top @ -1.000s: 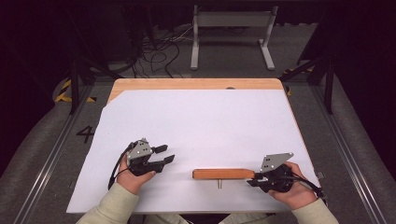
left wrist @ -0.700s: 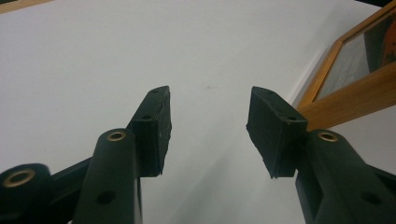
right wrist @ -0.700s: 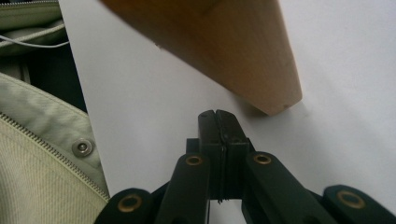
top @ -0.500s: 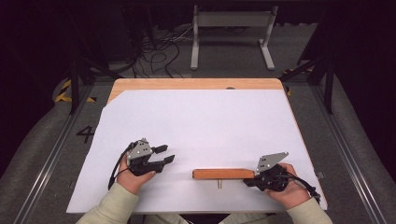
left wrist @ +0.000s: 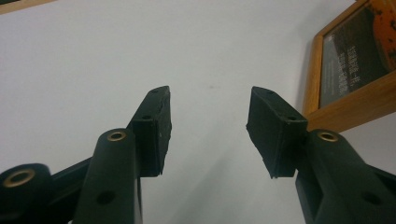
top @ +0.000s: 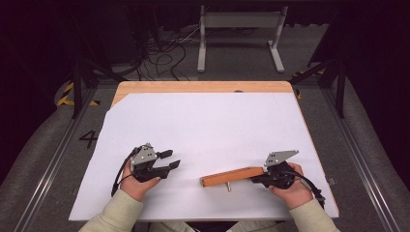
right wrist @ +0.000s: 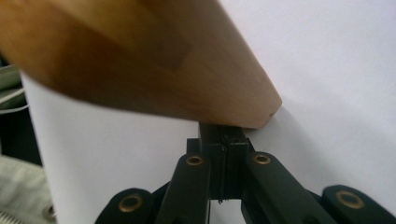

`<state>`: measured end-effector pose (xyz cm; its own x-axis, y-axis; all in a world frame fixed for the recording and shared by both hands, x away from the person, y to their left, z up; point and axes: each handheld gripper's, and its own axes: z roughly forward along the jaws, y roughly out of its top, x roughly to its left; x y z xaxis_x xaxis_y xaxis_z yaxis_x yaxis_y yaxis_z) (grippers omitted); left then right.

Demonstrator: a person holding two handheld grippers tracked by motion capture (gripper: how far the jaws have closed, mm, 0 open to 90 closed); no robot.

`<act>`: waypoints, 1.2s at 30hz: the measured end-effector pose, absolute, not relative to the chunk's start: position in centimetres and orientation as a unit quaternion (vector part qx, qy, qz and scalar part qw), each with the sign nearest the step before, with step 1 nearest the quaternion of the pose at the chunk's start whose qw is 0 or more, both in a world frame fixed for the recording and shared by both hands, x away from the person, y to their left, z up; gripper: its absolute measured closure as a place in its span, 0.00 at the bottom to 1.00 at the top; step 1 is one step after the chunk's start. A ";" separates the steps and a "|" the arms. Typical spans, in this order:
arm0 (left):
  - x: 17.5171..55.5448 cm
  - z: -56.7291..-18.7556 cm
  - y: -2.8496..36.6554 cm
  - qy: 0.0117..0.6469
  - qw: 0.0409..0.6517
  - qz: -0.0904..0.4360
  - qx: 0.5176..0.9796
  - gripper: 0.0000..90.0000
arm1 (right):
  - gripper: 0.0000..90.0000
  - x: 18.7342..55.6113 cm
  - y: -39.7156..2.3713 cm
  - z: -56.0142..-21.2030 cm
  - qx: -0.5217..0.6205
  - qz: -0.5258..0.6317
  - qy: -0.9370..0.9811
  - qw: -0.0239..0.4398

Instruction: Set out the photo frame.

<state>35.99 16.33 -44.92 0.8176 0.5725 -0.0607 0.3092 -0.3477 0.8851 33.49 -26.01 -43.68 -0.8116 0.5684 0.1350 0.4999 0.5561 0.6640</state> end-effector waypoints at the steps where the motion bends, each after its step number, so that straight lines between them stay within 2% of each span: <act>1: 36.0 -44.9 16.4 0.273 0.503 0.131 0.810 0.56 | 1.00 33.7 -25.9 -43.7 0.307 0.361 0.880 0.048; 24: 35.7 -45.0 18.6 0.297 0.502 0.148 0.799 0.55 | 1.00 40.5 -22.5 -43.0 0.344 0.368 0.861 0.077; 36: 35.2 -45.3 19.5 0.311 0.500 0.151 0.794 0.55 | 1.00 43.3 -20.0 -42.9 0.333 0.375 0.863 0.067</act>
